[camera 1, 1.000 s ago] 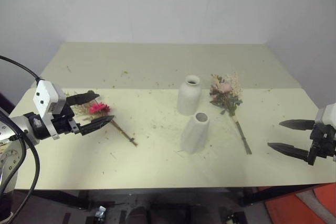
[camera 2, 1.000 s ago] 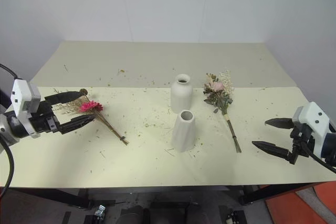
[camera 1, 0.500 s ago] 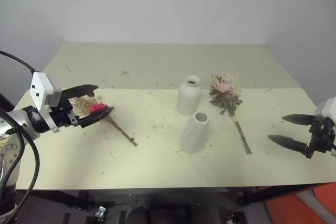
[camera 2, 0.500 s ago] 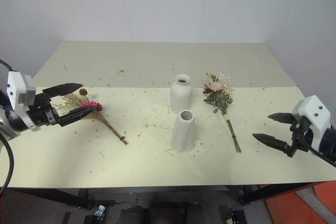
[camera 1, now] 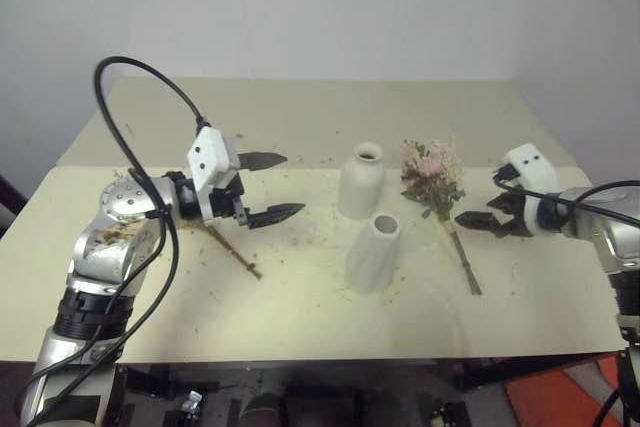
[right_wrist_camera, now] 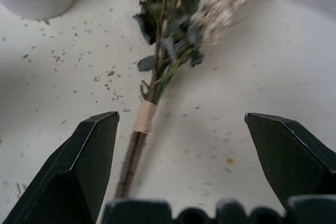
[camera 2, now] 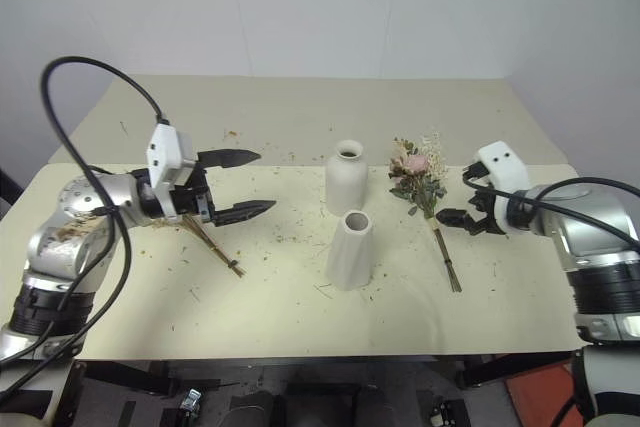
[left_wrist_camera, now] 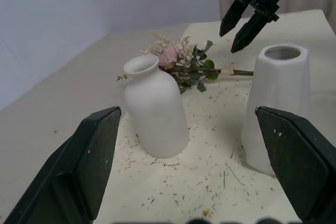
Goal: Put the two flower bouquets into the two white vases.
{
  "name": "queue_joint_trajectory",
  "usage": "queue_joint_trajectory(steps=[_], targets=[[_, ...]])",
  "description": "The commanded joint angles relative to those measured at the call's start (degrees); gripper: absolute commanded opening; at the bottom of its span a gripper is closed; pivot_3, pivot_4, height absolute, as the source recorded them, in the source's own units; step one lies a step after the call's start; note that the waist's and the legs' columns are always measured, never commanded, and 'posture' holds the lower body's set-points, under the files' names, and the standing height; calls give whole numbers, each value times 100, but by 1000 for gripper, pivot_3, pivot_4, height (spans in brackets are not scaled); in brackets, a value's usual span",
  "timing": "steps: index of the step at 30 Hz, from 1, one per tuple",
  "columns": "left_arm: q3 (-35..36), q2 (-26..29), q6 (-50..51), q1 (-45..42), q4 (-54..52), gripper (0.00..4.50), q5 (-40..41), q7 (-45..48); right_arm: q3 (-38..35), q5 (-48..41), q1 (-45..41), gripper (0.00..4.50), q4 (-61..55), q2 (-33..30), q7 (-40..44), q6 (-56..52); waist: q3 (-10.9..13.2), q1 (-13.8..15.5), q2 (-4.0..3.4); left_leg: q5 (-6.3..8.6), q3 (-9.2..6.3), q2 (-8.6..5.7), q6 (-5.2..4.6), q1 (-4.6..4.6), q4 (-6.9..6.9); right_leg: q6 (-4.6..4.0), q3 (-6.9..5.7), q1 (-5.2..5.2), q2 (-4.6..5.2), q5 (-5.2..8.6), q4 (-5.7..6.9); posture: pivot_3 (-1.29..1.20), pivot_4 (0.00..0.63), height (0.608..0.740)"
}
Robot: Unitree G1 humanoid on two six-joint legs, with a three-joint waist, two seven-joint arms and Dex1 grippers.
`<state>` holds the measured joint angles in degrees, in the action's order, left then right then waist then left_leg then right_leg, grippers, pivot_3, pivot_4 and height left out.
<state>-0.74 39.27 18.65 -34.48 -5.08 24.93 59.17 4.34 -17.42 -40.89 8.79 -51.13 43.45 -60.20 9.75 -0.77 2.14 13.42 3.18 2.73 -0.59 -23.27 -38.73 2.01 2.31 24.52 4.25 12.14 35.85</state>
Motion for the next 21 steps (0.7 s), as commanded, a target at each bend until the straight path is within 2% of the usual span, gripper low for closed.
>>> queue_joint_trajectory(steps=[1,5,8,18,19,21], targets=[[-193,-223,-311,-270,230,4445,-283,-34,207,206,-257,4500,213,229,-148,-153,0,0,0,0,1,-2,0,-2,-2,2,0,0,2,-1,-1,0,150,740],[-293,-440,-355,-312,270,4445,-420,-93,350,303,-334,4500,446,497,-177,-104,0,0,0,0,0,-3,0,-3,-5,7,0,0,3,-4,1,0,150,740],[-274,-513,-336,-241,234,4500,-479,-116,408,429,-452,3948,669,609,-168,-8,0,-1,0,0,0,-3,-1,-2,-7,9,0,0,3,-7,4,0,150,740],[-136,-465,-239,67,35,4500,-565,-369,603,826,-1103,460,1711,873,-127,247,0,-23,-1,0,-1,0,-1,0,-7,9,1,1,1,-7,6,0,150,740],[-141,-463,-235,92,16,4500,-580,-395,584,841,-1139,256,1793,885,-114,262,0,-18,-1,0,0,-1,-1,0,-7,9,1,1,2,-8,6,0,150,740],[-156,-456,-228,148,-20,4500,-617,-451,515,924,-1201,247,1935,919,-242,328,0,-10,-1,0,0,-1,-1,0,-7,9,1,1,3,-8,6,0,150,740]])
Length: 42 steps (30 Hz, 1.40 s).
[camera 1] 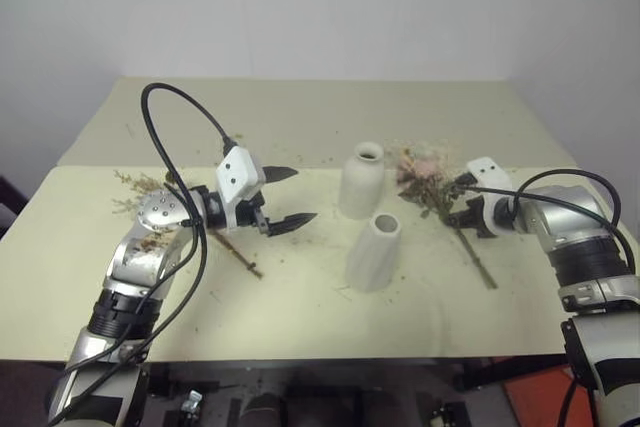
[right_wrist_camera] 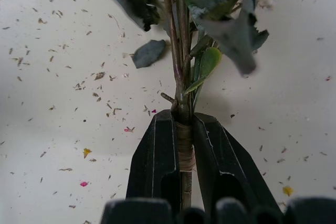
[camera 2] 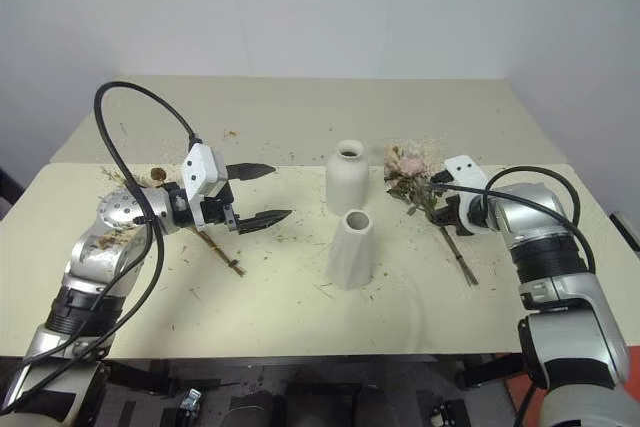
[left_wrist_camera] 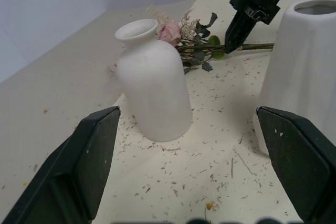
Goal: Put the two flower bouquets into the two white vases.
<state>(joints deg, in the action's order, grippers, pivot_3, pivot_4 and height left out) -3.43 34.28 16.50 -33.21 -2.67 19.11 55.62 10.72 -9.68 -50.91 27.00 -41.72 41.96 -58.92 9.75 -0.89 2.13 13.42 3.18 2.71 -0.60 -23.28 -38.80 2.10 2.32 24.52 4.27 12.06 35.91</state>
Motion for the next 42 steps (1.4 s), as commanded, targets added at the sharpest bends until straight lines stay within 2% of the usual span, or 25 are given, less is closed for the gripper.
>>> queue_joint_trajectory(steps=[1,9,11,14,20,25,31,42], targets=[[106,47,-14,50,-277,4500,-51,-117,-208,162,-226,247,174,8,-188,241,0,1,0,0,0,0,0,0,0,0,0,0,0,0,0,0,150,740],[204,132,-41,132,-270,4500,-37,-101,-1127,350,-591,247,84,256,-1603,1211,2,-20,-3,0,1,0,0,-1,1,0,1,3,0,0,1,0,150,740],[232,159,-86,110,-167,4500,-66,-108,-1504,334,-656,247,-68,455,-2085,2207,2,-30,-4,0,1,1,0,0,3,0,2,5,-1,0,3,0,150,740],[259,162,-123,50,-49,4500,-97,-140,-1904,166,-880,247,-71,795,-2388,3453,3,-46,-4,0,1,2,0,-1,7,0,1,8,-3,0,2,0,150,740],[338,180,-141,38,-7,4500,-76,-138,-3016,-1489,-1330,247,345,1606,-887,4765,3,-94,-5,0,-1,4,0,-2,8,1,1,8,-3,-1,5,0,150,740],[592,211,-66,166,-140,4500,52,-231,-3305,-2167,-1652,247,989,1957,182,5176,4,-96,-6,0,0,4,0,-1,6,1,-2,3,1,-4,2,0,150,740],[1039,235,191,381,-554,4500,451,-353,-3167,-2230,-1727,247,1294,2313,875,5495,6,-152,-10,0,-1,8,0,0,8,1,-3,6,-1,-5,7,0,150,740],[1154,370,484,621,-939,4500,511,-497,-3142,-2035,-2026,247,2181,2700,1007,6104,8,-157,-13,-1,0,8,2,2,10,-1,-4,7,-1,-5,10,0,150,740]])
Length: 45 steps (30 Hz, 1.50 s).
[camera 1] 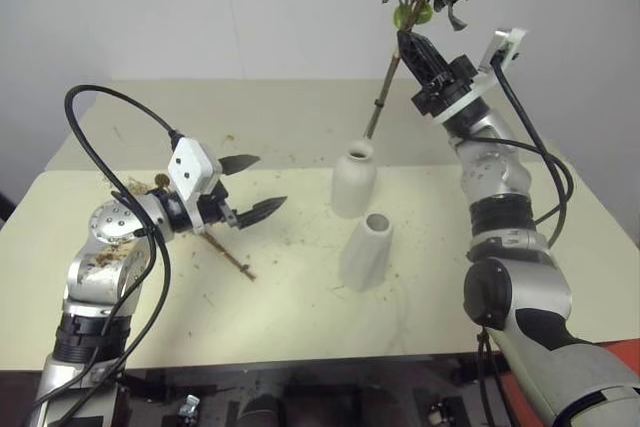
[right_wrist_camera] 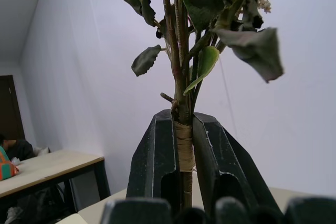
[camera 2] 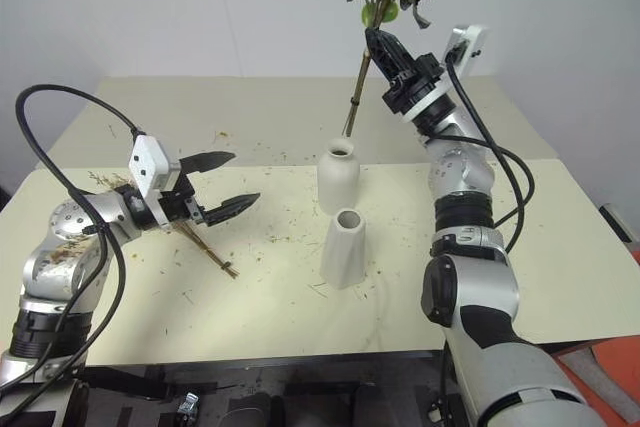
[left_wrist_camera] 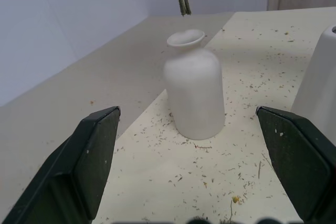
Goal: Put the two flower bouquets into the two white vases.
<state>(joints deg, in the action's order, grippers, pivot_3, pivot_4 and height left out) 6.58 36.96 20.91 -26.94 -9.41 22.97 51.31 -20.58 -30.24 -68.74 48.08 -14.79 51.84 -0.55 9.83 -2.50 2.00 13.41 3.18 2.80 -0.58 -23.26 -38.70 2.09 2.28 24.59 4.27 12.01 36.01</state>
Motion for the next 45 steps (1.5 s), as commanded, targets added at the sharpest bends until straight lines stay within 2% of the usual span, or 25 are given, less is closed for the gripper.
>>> queue_joint_trajectory(steps=[1,13,25,33,38,45], targets=[[155,111,67,11,-294,4500,118,-79,-12,23,-267,247,140,32,35,304,0,4,0,0,0,0,0,0,0,0,0,0,0,0,0,0,150,740],[242,250,199,204,-643,4500,136,-235,80,221,-70,247,568,130,321,637,2,1,-2,0,0,0,1,1,1,-1,0,0,0,-1,0,0,150,740],[317,328,244,279,-699,4500,130,-252,224,578,344,247,1005,329,710,1800,2,-5,-3,0,1,0,1,1,3,-1,0,0,0,-1,-1,0,150,740],[321,331,233,362,-721,4500,107,-292,388,754,554,247,1005,317,1030,2003,2,-6,-3,-1,1,1,2,4,3,-2,1,0,0,-1,1,0,150,740],[259,292,200,341,-680,4500,78,-306,532,1006,614,247,1106,317,660,2154,2,-4,-4,-1,1,0,3,3,3,-2,1,0,0,-1,1,0,150,740],[204,209,134,270,-554,4500,-7,-397,503,960,626,2618,1122,246,757,2133,2,-4,-4,-2,1,0,4,3,3,-2,0,0,0,-1,0,0,150,740]])
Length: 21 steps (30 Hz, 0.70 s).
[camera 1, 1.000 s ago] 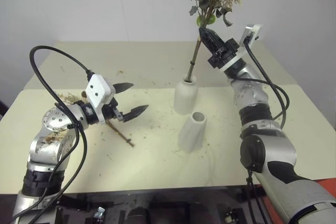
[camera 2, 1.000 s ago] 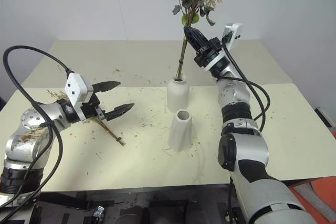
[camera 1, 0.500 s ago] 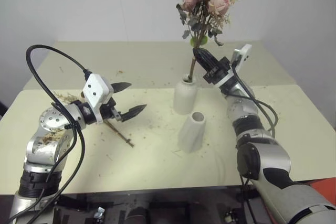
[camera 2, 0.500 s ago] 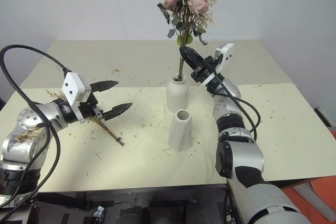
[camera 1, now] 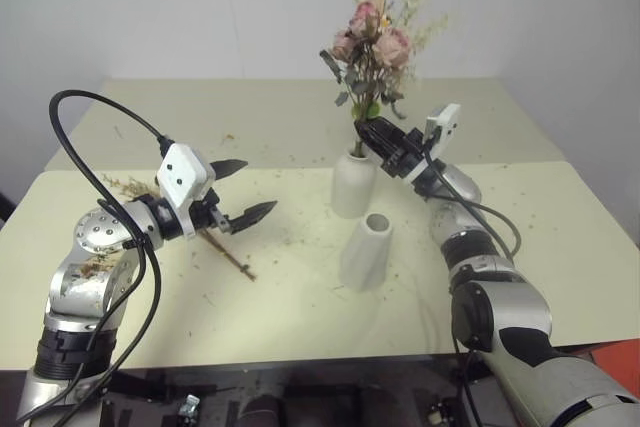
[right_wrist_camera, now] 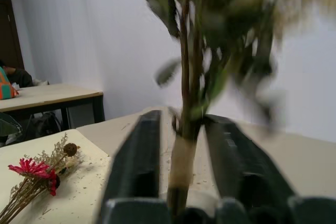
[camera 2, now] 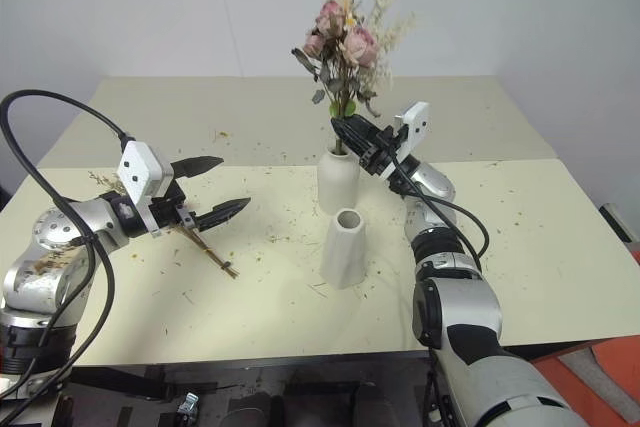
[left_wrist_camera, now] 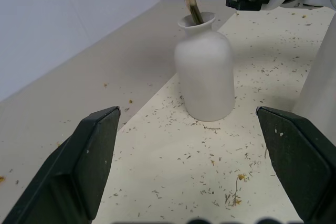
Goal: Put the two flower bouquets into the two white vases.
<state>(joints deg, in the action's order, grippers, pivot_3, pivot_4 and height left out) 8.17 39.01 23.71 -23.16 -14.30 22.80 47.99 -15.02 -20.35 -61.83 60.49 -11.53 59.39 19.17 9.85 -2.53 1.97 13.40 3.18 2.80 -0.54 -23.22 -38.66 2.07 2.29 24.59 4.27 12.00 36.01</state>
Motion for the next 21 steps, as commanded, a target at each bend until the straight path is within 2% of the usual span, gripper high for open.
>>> queue_joint_trajectory(steps=[1,5,10,13,17,21], targets=[[39,-2,-159,-107,-50,4500,-4,-65,-57,-45,-40,2989,-152,-109,57,147,0,0,0,0,0,0,0,0,0,0,0,0,0,0,0,0,150,740],[52,-7,-182,-63,-65,4500,-10,-58,-62,-98,167,4399,-390,-245,225,90,0,1,0,0,0,0,0,0,0,0,0,0,0,0,0,0,150,740],[171,12,-16,91,-231,4500,58,-165,25,-91,676,4481,-969,-517,382,-89,0,16,0,0,1,-2,0,0,1,0,0,-2,3,0,-2,0,150,740],[380,27,453,283,-594,4500,139,-567,131,29,1064,4481,-1503,-867,252,-374,0,11,0,0,0,-2,0,0,1,0,1,-1,3,0,-2,0,150,740],[823,-686,3076,-192,-1594,4500,457,-2639,360,234,1539,4481,-2533,-1900,380,-1228,3,76,-1,0,-5,-5,0,-5,-3,3,-1,-1,9,0,-1,0,150,740],[797,-1675,6180,-1154,-2593,4500,-402,-4504,707,534,1733,4481,-3437,-2875,727,-1754,3,135,1,0,-13,-11,0,5,-11,13,-1,-20,5,-2,-5,0,150,740]])
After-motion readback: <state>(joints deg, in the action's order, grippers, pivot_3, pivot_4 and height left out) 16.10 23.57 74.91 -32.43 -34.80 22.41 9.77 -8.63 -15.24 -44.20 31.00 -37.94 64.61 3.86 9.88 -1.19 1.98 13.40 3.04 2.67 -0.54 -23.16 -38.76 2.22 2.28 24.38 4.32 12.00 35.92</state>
